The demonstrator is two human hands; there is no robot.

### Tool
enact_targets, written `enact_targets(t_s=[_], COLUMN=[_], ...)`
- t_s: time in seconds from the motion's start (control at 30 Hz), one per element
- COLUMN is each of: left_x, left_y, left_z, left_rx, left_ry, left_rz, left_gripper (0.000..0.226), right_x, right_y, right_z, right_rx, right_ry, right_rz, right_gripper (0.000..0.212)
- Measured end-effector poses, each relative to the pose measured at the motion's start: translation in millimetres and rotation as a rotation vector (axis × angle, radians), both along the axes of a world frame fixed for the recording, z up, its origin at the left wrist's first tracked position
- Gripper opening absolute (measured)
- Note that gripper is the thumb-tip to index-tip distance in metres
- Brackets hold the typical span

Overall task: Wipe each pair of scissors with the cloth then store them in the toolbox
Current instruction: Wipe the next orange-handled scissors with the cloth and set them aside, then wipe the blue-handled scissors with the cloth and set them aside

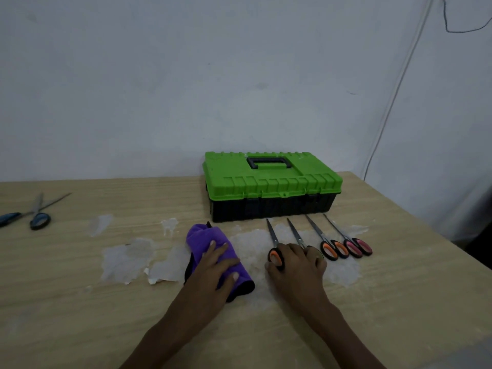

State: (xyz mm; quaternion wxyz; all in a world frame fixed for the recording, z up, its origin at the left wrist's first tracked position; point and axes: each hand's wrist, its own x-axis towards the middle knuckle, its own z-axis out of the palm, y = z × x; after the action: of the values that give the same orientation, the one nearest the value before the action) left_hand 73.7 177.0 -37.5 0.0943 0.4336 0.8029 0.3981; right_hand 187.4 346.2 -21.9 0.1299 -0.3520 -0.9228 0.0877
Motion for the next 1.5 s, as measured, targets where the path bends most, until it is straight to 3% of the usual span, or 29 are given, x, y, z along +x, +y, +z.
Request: enact_targets(t_s=[0.13, 0.77, 1.03, 1.2, 1.3, 1.5], left_x=[-6.9, -13.1, -29.0, -70.6, -102.2, -158.6], left_y=[-8.1, -23.8, -50.8, -89.3, -123.8, -194.5], left_z=[5.3, 5.2, 27.7, 30.6, 27.7, 19.5], left_rx=[0.047, 0.070, 0.205, 0.245, 0.234, 0.146], left_ry=[-0.061, -0.015, 0.093, 0.118, 0.143, 0.161], left_rz=[-0.025, -0.054, 0.032, 0.189, 0.297, 0.536], left_gripper=[0.032, 0.031, 0.027, 0.026, 0.025, 0.028], right_x=[-2.5, 0.4, -56.4, -113.7, -146.8, -214.6], right_y=[-1.9, -6.7, -64.8, -123.4, -152.1, -208.0], right_z=[0.3, -0.6, 15.6, 15.7, 11.8, 2.0], right_rx=[-0.001, -0.025, -0.011, -0.164, -0.261, -0.250], right_ry=[-0.002, 0.059, 0.332, 0.326, 0.298, 0.192], right_rz=[0.005, 0.001, 0.378, 0.566, 0.650, 0.770], right_gripper=[0.037, 0.044, 0.042, 0.049, 0.042, 0.043])
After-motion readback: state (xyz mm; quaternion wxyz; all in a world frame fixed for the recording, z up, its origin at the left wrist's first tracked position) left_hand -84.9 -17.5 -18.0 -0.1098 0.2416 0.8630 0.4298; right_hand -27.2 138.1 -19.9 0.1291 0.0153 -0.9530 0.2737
